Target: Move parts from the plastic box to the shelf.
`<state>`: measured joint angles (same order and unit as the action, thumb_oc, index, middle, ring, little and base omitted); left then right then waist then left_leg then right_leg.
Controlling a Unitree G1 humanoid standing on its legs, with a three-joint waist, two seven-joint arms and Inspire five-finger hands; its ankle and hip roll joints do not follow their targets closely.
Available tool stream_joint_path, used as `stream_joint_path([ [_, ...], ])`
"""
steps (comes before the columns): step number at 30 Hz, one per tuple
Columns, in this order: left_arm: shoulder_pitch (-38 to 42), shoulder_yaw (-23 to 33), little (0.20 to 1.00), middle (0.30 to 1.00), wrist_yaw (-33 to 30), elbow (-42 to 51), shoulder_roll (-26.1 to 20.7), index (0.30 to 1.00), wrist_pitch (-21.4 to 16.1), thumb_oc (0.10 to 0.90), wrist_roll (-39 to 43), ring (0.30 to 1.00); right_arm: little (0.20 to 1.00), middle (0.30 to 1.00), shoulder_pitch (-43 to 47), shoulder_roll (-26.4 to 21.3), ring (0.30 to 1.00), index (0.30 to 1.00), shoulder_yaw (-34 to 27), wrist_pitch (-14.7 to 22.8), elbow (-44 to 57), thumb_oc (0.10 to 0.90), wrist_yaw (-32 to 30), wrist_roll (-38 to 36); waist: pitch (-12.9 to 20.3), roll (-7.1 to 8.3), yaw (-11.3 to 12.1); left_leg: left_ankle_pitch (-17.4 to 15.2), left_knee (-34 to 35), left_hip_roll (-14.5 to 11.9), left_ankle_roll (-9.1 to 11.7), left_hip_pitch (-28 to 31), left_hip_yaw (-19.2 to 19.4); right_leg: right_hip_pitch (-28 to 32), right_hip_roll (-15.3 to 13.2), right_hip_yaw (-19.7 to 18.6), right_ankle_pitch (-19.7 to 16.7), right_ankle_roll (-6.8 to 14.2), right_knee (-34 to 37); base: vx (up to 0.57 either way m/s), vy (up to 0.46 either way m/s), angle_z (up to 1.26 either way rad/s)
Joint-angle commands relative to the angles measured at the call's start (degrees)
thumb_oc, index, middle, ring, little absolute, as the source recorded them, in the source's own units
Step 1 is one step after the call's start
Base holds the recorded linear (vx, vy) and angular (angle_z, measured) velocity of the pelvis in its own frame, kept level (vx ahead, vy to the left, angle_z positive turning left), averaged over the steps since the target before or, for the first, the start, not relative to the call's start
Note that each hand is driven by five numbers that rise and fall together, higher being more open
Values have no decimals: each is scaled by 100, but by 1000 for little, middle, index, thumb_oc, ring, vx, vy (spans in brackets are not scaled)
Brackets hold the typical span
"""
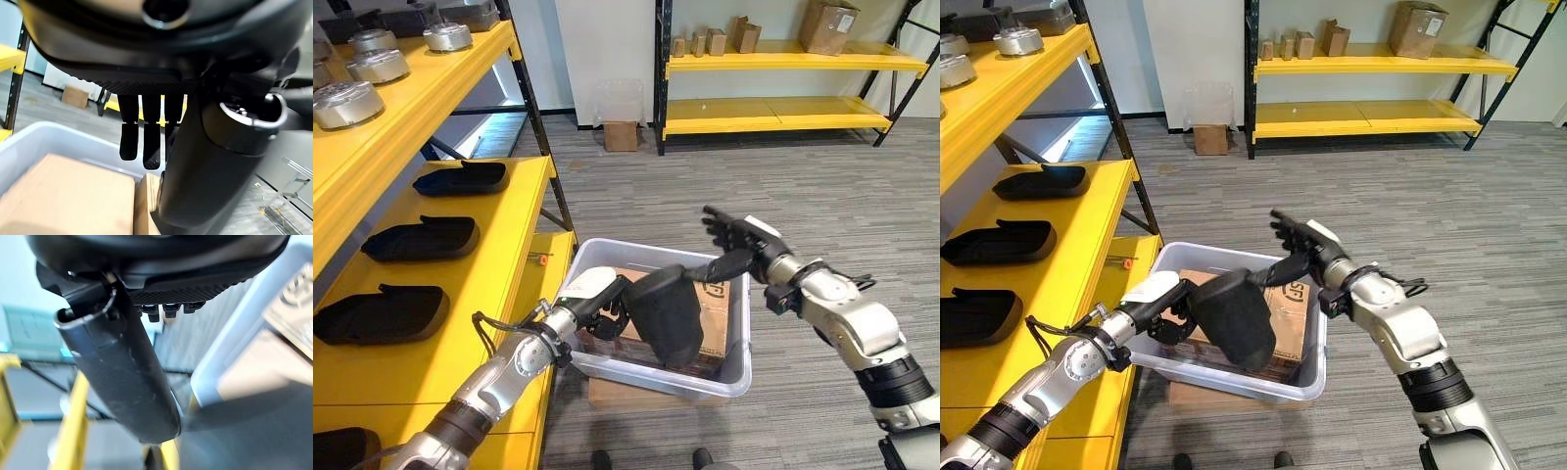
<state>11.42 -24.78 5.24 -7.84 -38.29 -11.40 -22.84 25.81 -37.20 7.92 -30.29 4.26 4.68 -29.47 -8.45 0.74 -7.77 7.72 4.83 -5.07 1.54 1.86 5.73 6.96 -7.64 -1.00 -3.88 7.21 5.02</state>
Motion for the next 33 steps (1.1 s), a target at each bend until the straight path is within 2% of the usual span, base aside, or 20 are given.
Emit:
stream_joint_path([
  [1, 183, 320, 300, 300, -345, 506, -81, 300, -276, 400, 327, 300, 1000, 1000, 909, -402, 1000, 1000, -579, 404, 381, 900, -97, -235, 462, 124, 118, -1143, 17, 137, -160, 680, 577, -145, 481, 242, 180, -259, -8, -9, 10, -5],
  [3, 94, 406, 300, 300, -387, 495, -76, 300, -247, 400, 334, 300, 1000, 1000, 837, -474, 1000, 1000, -630, 546, 458, 900, -53, -274, 458, 132, 117, -1134, 16, 131, -150, 677, 582, -152, 483, 247, 174, -262, -8, -4, 3, -2],
  [6, 73, 490, 300, 300, -433, 433, -40, 300, -167, 400, 349, 300, 1000, 1000, 741, -494, 1000, 1000, -699, 520, 587, 900, -23, -342, 454, 134, 100, -1132, 17, 127, -148, 686, 597, -148, 484, 239, 175, -264, -6, 0, 0, 0],
  [10, 31, 582, 300, 300, -517, 407, -33, 300, -135, 400, 288, 300, 1000, 1000, 497, -558, 1000, 1000, -858, 1039, 646, 900, -152, -500, 450, 145, 73, -1124, 17, 111, -137, 690, 617, -154, 489, 223, 161, -254, -2, 0, 0, 0],
  [13, 0, 681, 300, 300, -525, 421, -45, 300, -175, 400, 272, 300, 1000, 1000, 250, -618, 1000, 1000, -1175, 1229, 814, 900, -243, -664, 446, 152, 33, -1135, 17, 104, -139, 691, 631, -169, 487, 208, 154, -239, -5, 0, 0, 0],
  [20, -62, 832, 300, 300, -571, 562, -100, 300, -131, 400, 198, 300, 1000, 1000, -179, -763, 1000, 1000, -1633, 1259, 973, 900, -393, -837, 419, 148, -41, -1141, 17, 95, -142, 685, 661, -192, 487, 150, 155, -230, -8, 0, 0, 0],
  [23, -122, 906, 300, 300, -737, 651, -144, 300, -213, 400, 130, 300, 1000, 1000, -335, -790, 1000, 1000, -1755, 1428, 1010, 900, -511, -699, 432, 137, -65, -1146, 17, 99, -140, 703, 689, -186, 487, 131, 152, -228, -6, -2, -20, -3],
  [24, -109, 983, 300, 300, -910, 724, -168, 300, -296, 400, 151, 300, 1000, 1000, -412, -825, 1000, 1000, -1845, 1611, 1038, 900, -665, -460, 439, 130, -80, -1152, 17, 102, -139, 706, 699, -193, 490, 124, 151, -223, -6, -6, -32, -6],
  [28, -17, 1243, 300, 300, -1213, 1058, -189, 300, -392, 400, 195, 300, 1000, 1000, -557, -821, 1000, 1000, -2011, 1891, 1061, 900, -821, 255, 433, 106, -80, -1166, 14, 115, -149, 714, 694, -186, 494, 123, 159, -233, -10, -5, -43, -4],
  [33, 125, 1696, 300, 300, -1531, 1610, -206, 300, -467, 400, 199, 300, 1000, 1000, -903, -583, 1000, 1000, -2074, 2172, 1093, 900, -1098, 693, 430, 62, -35, -1156, 5, 113, -139, 706, 656, -169, 495, 156, 175, -260, -11, -9, -64, -1],
])
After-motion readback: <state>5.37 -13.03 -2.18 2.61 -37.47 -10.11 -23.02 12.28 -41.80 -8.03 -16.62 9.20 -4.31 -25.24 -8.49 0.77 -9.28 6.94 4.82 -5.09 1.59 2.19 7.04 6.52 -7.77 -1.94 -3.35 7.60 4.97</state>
